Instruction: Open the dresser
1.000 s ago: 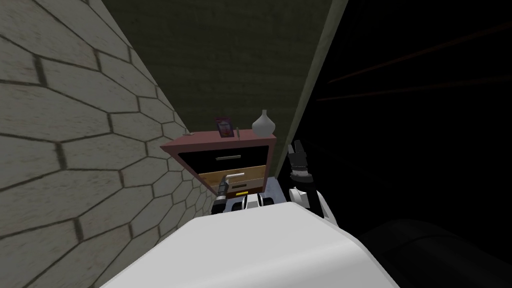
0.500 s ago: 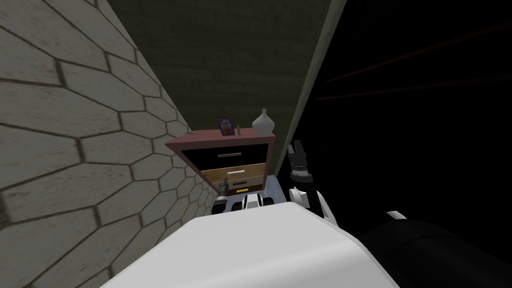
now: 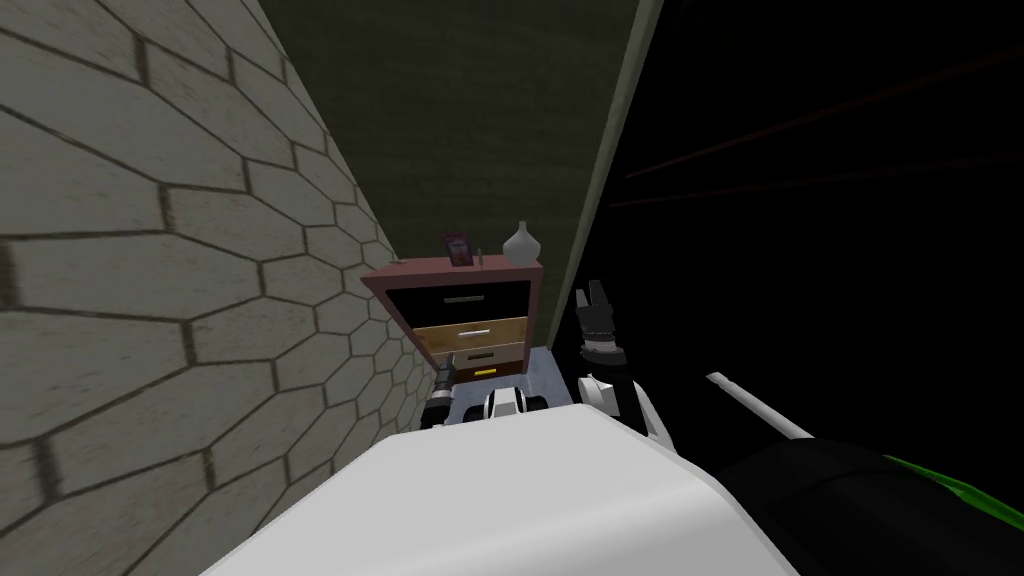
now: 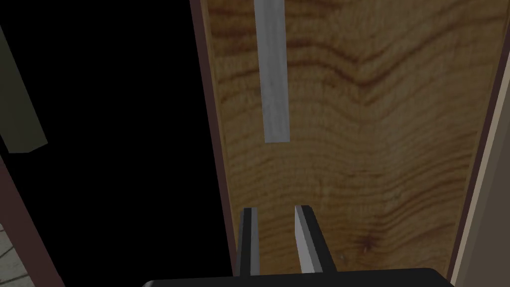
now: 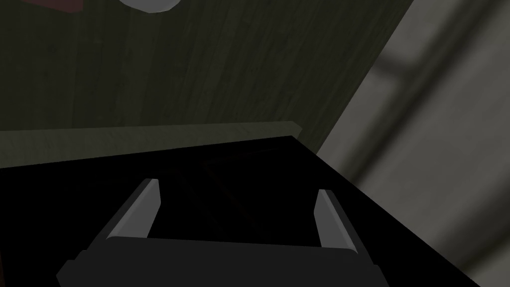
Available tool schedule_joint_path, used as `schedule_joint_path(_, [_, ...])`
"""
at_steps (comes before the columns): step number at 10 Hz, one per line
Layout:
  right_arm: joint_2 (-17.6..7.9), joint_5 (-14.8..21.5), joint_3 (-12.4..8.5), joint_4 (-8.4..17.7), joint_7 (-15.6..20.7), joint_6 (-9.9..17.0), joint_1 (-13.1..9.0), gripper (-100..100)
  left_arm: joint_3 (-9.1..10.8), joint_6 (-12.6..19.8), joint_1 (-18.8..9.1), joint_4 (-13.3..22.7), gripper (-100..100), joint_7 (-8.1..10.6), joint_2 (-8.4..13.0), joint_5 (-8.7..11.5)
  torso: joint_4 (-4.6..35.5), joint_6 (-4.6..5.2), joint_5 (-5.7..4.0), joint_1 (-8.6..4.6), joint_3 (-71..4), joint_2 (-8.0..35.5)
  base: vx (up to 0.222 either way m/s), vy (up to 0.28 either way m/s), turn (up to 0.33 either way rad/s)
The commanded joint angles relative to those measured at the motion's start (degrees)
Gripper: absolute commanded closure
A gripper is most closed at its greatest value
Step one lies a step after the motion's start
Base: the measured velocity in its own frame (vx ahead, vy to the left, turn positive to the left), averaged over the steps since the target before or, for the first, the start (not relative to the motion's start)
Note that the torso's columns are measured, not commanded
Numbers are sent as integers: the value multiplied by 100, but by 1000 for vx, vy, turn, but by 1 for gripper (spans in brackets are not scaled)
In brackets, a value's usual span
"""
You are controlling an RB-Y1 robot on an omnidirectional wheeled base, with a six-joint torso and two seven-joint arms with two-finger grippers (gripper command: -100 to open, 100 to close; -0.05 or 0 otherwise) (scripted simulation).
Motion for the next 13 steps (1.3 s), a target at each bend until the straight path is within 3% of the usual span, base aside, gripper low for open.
schedule_joint_path(1, [0, 0, 0, 0, 0, 0, 1, 0, 7, 29, -20, -26, -100, 12, 296, 7, 2, 0, 0, -1, 5, 10, 32, 0, 0])
schedule_joint_path(4, [0, 0, 0, 0, 0, 0, 1, 0, 45, 264, -188, -88, -100, 24, 393, 43, 11, 2, -1, -8, 24, 37, 90, 0, -4])
schedule_joint_path(8, [0, 0, 0, 0, 0, 0, 1, 0, 70, 455, -301, -69, -100, 31, -79, 64, 19, 1, -2, -8, 43, 69, 76, -7, -3])
schedule_joint_path(11, [0, 0, 0, 0, 0, 0, 0, 0, 104, 684, -457, -154, -100, 22, -21, 78, 13, 1, -1, -4, 27, 42, 35, -4, 1])
schedule_joint_path(12, [0, 0, 0, 0, 0, 0, 1, 0, 97, 590, -426, -100, -100, 23, -22, 75, 8, 1, -1, -3, 18, 29, 30, 1, -1])
schedule_joint_path(13, [0, 0, 0, 0, 0, 0, 1, 0, 99, 607, -433, -102, 100, 24, -21, 76, 11, 0, 0, -3, 26, 44, 6, 0, 0])
